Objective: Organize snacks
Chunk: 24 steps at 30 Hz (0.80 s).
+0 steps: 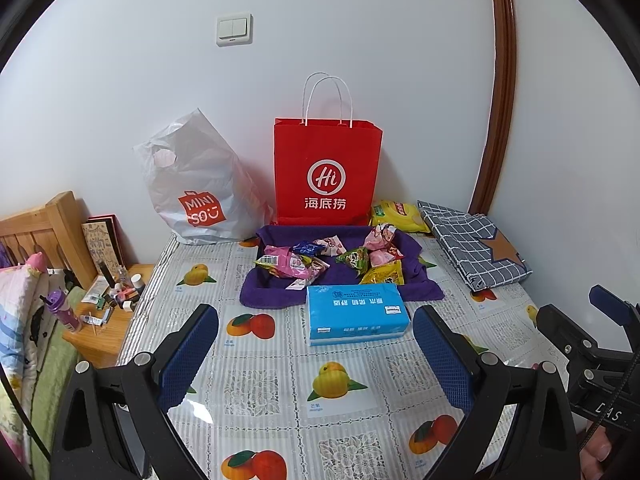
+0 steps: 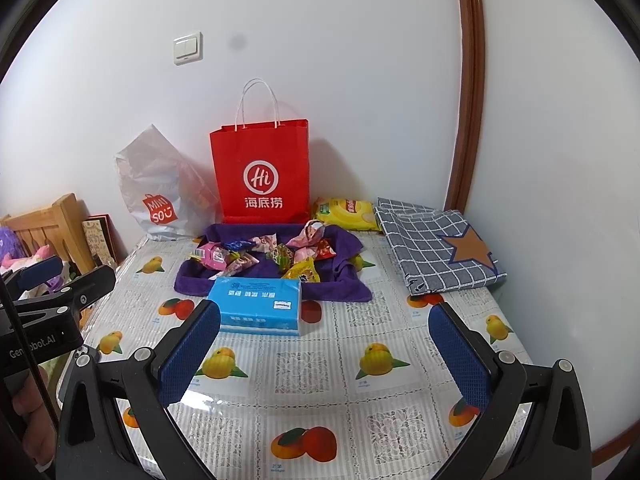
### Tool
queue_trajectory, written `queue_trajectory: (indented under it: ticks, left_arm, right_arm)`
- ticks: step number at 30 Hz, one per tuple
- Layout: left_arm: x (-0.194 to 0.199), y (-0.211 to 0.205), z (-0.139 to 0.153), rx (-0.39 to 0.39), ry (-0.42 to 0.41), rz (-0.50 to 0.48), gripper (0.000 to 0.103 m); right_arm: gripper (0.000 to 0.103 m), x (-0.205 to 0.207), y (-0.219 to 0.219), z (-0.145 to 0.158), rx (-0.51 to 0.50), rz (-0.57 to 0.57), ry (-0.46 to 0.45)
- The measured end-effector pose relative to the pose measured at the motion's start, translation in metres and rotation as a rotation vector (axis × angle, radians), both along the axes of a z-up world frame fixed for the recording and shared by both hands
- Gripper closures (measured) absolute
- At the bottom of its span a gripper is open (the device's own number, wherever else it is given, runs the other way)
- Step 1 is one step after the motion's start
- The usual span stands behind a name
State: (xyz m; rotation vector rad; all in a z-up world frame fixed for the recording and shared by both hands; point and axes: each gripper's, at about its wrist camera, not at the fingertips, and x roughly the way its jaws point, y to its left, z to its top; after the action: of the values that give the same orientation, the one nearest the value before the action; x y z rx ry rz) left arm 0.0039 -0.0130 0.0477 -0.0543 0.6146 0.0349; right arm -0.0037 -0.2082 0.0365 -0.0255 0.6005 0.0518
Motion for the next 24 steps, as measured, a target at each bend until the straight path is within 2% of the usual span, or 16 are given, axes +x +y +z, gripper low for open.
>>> queue_trajectory:
  ticks: [24]
  left_arm:
    - [-0.0001, 0.0008, 0.0011, -0.001, -0.001, 0.004, 0.005]
  right_arm:
    - [0.0, -0.0005, 0.0007, 0.0013, 0.002, 0.007, -0.009]
